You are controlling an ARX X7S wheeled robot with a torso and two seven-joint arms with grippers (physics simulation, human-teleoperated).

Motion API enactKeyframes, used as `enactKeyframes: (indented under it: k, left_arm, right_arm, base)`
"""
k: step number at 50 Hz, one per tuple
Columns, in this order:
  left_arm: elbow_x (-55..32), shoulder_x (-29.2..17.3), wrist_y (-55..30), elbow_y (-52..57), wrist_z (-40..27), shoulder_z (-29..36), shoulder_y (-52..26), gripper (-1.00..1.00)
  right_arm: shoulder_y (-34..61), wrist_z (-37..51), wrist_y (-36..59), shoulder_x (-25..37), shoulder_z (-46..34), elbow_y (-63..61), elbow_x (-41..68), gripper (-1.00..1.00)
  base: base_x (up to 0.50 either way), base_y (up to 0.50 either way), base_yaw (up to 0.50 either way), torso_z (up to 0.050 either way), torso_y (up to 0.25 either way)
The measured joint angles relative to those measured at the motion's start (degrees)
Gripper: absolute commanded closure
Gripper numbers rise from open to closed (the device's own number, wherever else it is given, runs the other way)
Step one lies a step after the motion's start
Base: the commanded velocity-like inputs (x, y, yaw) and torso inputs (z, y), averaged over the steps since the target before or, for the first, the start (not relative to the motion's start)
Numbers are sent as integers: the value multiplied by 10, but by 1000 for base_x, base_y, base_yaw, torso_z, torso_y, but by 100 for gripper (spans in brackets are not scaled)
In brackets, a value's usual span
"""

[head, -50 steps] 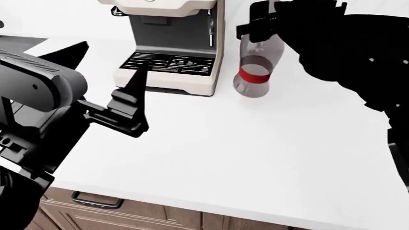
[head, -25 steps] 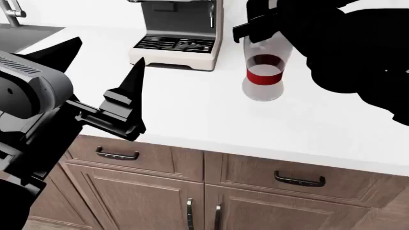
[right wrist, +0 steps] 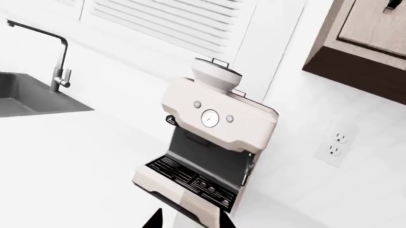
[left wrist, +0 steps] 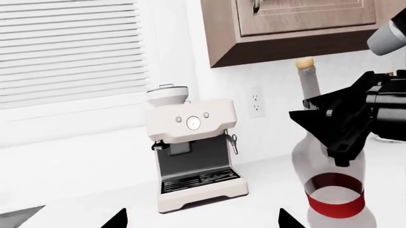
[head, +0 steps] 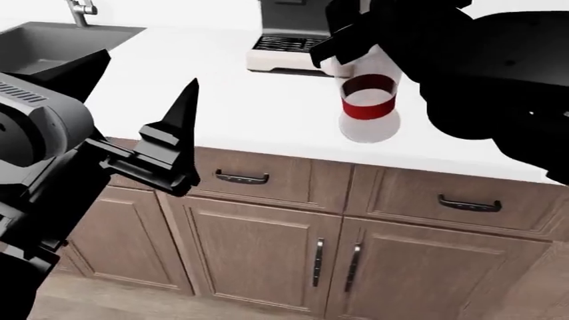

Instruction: Move the drinks to the dining counter.

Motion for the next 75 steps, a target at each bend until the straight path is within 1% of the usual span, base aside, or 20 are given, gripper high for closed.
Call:
enactKeyframes:
  k: [13, 33, 40, 75]
  left_arm:
    - [-4, -6, 4, 2, -1, -5, 3, -100]
    - [-11, -11, 6, 4, -6, -4, -3, -100]
    - [-11, -13, 8, 5, -6, -6, 0, -100]
    - [-19, -18, 10, 4, -11, 0, -10, -100]
  right_arm:
    - [2, -3, 1, 0, -2, -10, 3, 100]
    - [4, -14, -1, -1, -7, -14, 1, 100]
    - [9, -17, 1, -2, -21, -20, -12, 100]
    - [20, -27, 9, 4, -45, -36, -36, 100]
  base:
    - [-381, 438, 0, 1, 2]
    - [-465, 325, 0, 1, 1]
    - [-279, -51, 459, 0, 1]
    - [-41, -12, 500, 1, 2]
